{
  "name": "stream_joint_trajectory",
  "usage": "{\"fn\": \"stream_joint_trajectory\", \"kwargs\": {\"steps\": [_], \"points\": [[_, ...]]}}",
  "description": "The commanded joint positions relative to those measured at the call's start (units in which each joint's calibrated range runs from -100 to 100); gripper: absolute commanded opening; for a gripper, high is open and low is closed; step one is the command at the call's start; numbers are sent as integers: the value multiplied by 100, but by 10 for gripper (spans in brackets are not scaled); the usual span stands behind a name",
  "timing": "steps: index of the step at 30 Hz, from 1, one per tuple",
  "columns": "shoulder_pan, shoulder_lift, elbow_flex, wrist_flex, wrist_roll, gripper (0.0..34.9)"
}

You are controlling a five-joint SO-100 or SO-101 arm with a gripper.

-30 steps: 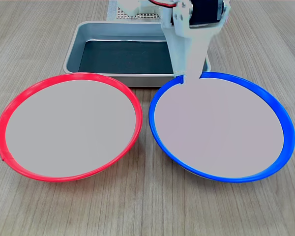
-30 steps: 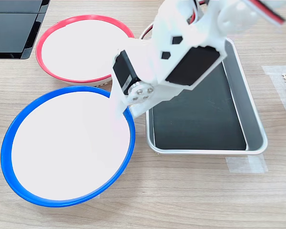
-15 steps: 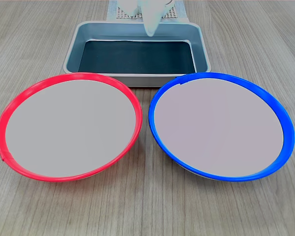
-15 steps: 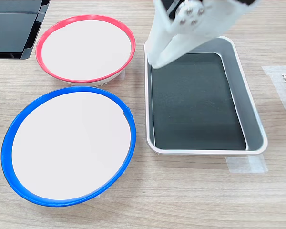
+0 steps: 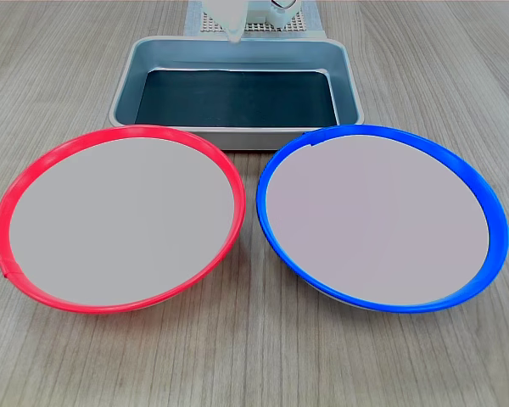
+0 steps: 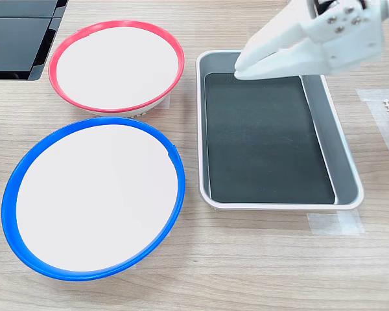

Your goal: Lift the stacked dish and set it down on the table.

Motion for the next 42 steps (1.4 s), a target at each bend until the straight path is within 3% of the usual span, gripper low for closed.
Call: {"fn": "stream_joint_trajectory", "kwargs": {"steps": [1, 8, 14, 42], "points": [[-71, -954, 506, 238, -181, 0], [-5, -1841, 1180, 824, -313, 0], [33, -2302, 1180, 1748, -327, 0], [-24, -2302, 1180, 1765, -308, 3]]}}
